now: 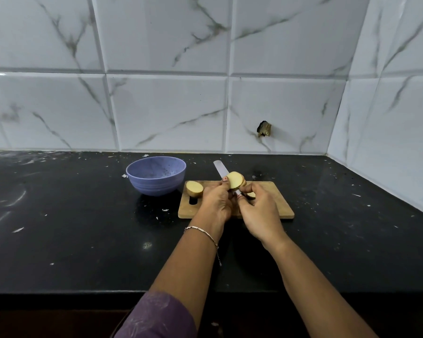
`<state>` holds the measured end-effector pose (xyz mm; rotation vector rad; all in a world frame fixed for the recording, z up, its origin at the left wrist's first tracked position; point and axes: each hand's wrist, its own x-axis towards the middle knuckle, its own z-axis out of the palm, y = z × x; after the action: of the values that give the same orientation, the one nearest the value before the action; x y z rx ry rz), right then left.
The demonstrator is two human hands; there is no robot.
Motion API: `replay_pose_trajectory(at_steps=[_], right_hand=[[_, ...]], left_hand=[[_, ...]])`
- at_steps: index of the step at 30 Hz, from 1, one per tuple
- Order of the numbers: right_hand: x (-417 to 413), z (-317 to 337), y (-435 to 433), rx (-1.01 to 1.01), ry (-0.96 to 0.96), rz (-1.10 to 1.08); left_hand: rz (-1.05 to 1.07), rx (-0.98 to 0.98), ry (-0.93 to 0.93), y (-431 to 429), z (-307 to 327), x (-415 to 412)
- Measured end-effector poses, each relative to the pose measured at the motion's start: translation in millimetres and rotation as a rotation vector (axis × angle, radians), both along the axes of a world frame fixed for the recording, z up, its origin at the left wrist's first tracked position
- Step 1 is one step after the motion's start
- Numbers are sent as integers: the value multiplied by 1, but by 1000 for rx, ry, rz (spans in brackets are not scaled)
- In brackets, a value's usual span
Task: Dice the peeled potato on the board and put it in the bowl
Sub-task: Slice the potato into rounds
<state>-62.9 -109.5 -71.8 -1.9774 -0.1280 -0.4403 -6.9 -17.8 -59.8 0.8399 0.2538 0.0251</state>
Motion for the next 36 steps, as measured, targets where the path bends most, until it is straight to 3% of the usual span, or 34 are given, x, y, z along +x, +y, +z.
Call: replay_pose_trajectory(at_steps=[6,11,25,31,36], right_hand=[[-2,3,-2,-41,22,-27],[-1,1,2,42,51,58],[-13,6,1,-65,49,7],[-17,12,-1,-48,-56,-161],[-20,15,-3,-116,-97,-274]], left_hand=[[-126,59,-15,0,-3,-5],[-86,-52,-26,1,-2,-5],[39,-191,-17,10,4,0],[84,-91,-5,11,7,-6],[59,180,-68,9,4,-11]])
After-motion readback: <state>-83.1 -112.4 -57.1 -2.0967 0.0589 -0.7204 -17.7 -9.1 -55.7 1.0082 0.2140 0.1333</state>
